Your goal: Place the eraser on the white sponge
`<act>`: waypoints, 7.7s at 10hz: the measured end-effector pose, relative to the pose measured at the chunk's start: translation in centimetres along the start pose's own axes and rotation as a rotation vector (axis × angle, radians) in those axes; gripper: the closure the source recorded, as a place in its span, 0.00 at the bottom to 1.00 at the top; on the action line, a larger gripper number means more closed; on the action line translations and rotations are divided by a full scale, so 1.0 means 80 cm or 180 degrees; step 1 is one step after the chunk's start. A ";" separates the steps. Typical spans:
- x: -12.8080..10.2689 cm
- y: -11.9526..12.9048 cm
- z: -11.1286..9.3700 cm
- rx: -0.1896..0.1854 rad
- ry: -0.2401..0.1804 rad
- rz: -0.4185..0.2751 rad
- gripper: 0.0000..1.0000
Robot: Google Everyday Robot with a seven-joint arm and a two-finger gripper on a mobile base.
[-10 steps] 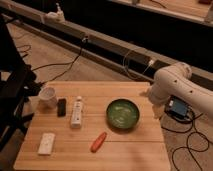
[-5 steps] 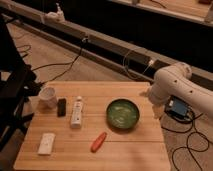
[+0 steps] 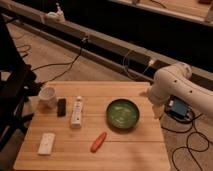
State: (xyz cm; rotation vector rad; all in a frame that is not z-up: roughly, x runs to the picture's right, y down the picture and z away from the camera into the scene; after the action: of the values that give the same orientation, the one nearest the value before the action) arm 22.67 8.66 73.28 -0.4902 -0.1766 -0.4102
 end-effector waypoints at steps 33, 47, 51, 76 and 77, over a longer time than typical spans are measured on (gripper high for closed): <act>-0.512 -0.276 0.060 0.0905 -0.0591 -0.3712 0.20; -0.542 -0.302 0.186 0.0640 -0.0941 -0.4169 0.20; -0.532 -0.302 0.208 0.0578 -0.0980 -0.4112 0.20; -0.580 -0.226 0.171 0.0381 -0.1350 -0.4006 0.98; -0.589 -0.208 0.166 0.0350 -0.1393 -0.3947 0.98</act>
State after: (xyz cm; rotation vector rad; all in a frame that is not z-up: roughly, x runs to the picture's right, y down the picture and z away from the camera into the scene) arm -27.84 17.77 79.50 -0.3047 -0.9395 -1.4918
